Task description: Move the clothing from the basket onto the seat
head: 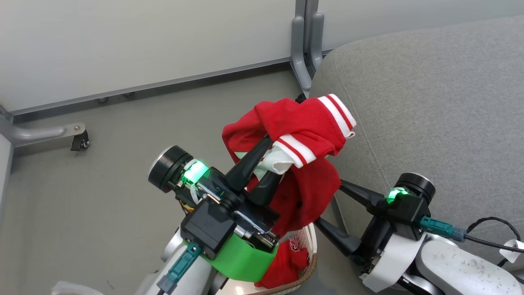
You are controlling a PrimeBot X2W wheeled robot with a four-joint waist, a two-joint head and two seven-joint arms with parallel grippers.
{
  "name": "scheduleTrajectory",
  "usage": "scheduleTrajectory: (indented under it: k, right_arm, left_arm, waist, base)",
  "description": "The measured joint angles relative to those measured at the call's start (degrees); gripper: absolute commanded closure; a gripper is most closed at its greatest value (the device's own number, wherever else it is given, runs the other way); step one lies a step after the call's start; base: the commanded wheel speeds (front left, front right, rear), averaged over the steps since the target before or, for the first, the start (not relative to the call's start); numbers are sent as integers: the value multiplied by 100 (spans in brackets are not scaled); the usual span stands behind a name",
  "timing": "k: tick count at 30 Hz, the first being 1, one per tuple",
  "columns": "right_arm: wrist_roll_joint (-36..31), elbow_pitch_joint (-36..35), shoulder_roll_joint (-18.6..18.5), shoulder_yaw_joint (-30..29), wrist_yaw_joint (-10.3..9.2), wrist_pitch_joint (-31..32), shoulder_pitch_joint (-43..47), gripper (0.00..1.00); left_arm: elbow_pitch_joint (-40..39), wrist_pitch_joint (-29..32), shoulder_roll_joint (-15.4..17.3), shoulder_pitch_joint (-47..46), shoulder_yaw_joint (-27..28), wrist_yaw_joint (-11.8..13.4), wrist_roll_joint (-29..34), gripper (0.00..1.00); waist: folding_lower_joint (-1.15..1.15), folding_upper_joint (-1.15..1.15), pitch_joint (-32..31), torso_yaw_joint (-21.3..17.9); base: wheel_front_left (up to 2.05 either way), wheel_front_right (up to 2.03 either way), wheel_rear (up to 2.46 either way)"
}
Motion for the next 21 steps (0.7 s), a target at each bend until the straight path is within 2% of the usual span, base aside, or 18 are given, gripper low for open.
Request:
scheduleTrajectory:
  k: [13, 21]
  right_arm:
    - [-53, 161, -21, -125, 0, 0, 37, 0]
    - [-189, -16, -127, 68, 0, 0, -172, 0]
  left_arm:
    - [12, 0, 25, 9, 135, 0, -30, 100]
    - [0, 0, 258, -75, -236, 0, 10, 100]
  waist:
    - [0, 0, -15, 21]
    - [0, 0, 70, -18]
  base:
    - [0, 0, 0]
    - [0, 0, 0]
